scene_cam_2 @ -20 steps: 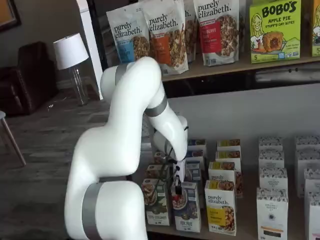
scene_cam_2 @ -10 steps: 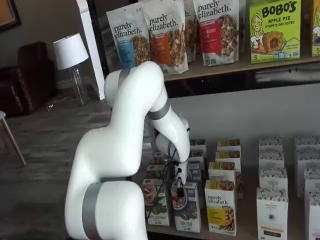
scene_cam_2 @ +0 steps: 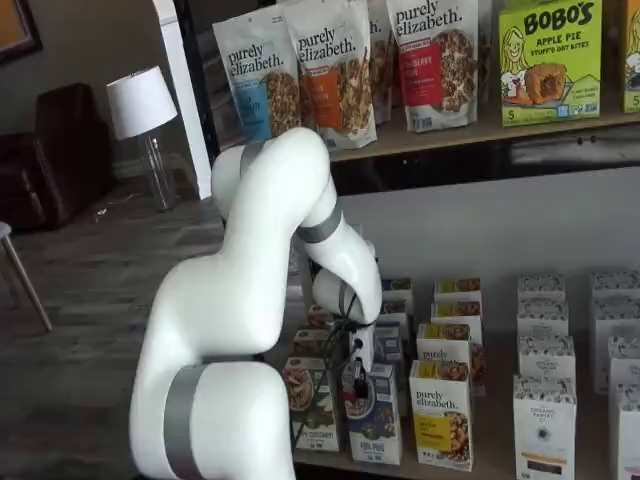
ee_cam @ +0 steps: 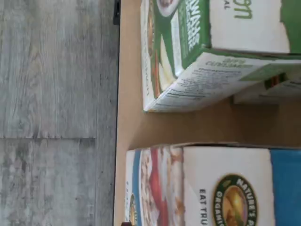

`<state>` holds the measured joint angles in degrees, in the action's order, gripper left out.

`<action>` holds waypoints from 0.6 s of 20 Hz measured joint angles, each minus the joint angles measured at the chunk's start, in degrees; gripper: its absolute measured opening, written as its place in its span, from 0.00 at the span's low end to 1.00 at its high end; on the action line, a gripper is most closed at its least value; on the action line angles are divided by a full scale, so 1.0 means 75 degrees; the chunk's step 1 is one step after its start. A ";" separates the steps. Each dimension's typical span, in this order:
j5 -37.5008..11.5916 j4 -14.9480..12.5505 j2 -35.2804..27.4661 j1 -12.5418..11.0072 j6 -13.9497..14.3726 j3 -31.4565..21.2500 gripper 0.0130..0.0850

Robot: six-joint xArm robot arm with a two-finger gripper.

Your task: Pick up the blue and white box that is on the bottom shelf, the second box from the left

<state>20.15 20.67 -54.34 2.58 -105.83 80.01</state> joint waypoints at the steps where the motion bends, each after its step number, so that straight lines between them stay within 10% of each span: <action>1: 0.0019 -0.0057 -0.0006 -0.0001 0.0051 0.0008 1.00; 12: 0.0050 -0.0685 -0.0125 -0.0023 0.0592 0.0057 1.00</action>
<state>20.53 15.54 -55.28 2.40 -101.40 80.44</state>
